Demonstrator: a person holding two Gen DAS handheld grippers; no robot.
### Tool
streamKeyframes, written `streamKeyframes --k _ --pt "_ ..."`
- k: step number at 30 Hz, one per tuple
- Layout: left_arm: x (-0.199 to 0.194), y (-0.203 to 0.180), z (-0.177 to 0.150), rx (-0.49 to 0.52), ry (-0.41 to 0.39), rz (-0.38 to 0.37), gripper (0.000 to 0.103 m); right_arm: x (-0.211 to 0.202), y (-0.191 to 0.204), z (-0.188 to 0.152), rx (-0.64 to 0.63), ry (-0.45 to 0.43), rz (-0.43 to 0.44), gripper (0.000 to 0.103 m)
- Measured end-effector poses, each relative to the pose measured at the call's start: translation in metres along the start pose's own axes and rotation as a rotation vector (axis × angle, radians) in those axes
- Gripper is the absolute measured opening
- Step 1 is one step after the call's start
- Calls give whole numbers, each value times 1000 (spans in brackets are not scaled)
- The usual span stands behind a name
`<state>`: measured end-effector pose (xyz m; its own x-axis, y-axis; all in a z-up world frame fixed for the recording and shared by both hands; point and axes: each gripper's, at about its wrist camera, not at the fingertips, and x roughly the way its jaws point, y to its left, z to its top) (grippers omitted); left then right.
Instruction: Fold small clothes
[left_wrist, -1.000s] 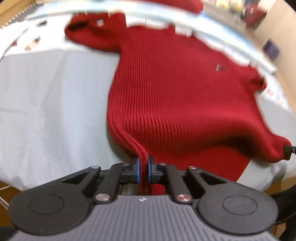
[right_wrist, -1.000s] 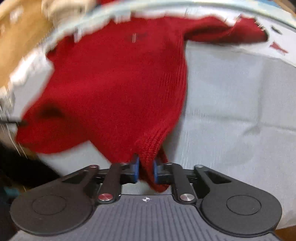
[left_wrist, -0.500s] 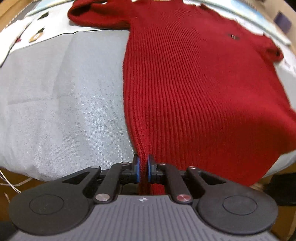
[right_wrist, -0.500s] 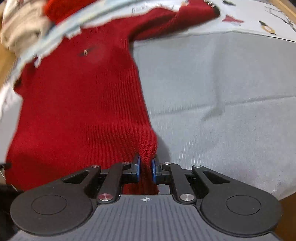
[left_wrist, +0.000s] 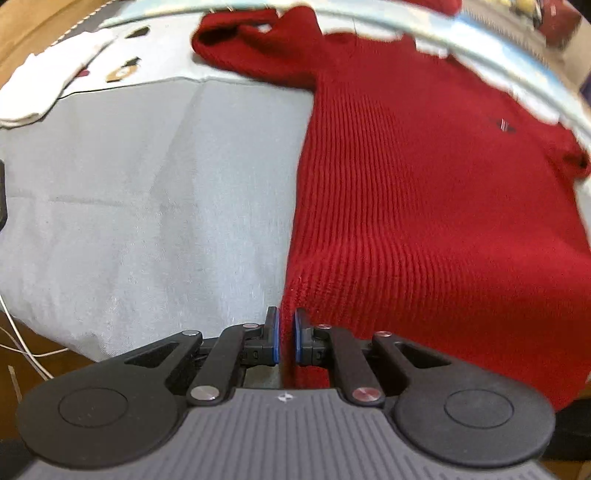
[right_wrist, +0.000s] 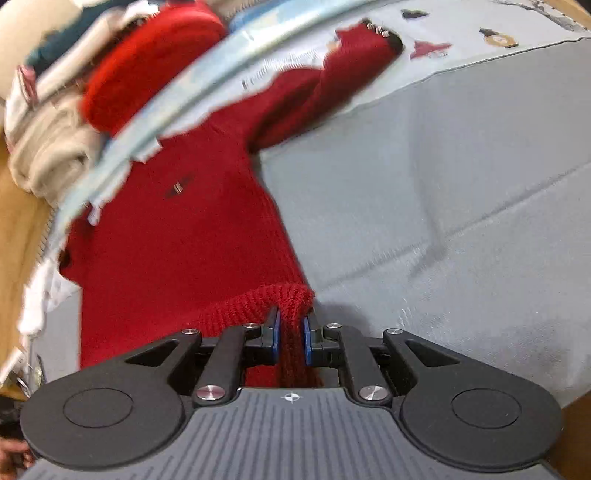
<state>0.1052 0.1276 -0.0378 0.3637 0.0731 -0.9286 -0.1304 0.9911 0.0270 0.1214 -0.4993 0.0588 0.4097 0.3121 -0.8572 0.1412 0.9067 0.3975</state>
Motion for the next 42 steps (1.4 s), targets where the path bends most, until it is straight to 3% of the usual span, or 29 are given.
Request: streamKeyframes --k 3,6,8,9,10,12,14,16,18,20,21,23,30,35,42 --pt "14 -16 2 98 46 44 9 23 19 -15 -147 124 -145 14" --pt "14 -26 -4 134 26 65 15 37 26 -23 -228 194 -219 20" --pt "1 -22 -7 100 -37 50 29 31 26 -24 -250 162 -235 28" --pt "-7 -21 -7 88 -85 45 42 25 29 -25 -255 131 -227 30" --pt "-14 -21 -6 85 -138 41 48 16 32 -25 -264 89 -218 34" --pt "-25 -25 -5 101 -206 25 48 0 39 -27 -294 8 -207 45" --pt "-22 -33 -7 132 -195 -14 48 -4 43 -28 -321 -49 -196 60" --pt "-8 -40 -10 165 -104 -56 55 7 45 -30 -346 -33 -196 71" --pt "12 -48 -16 212 20 -38 57 30 40 -37 -371 49 -237 71" --pt "13 -56 -19 260 9 1 59 46 40 -43 -392 130 -315 71" --pt "9 -57 -19 256 -11 -7 60 43 40 -43 -395 126 -323 70" --pt "-9 -58 -24 221 -61 -31 61 30 45 -40 -389 61 -294 70" --pt "-40 -62 -22 159 -204 -55 82 10 64 -28 -344 -160 -231 69" --pt "-56 -86 -8 151 -300 -51 85 0 70 -21 -327 -324 -190 68" --pt "-48 -80 5 144 -349 -16 86 8 77 -11 -322 -381 -187 68"
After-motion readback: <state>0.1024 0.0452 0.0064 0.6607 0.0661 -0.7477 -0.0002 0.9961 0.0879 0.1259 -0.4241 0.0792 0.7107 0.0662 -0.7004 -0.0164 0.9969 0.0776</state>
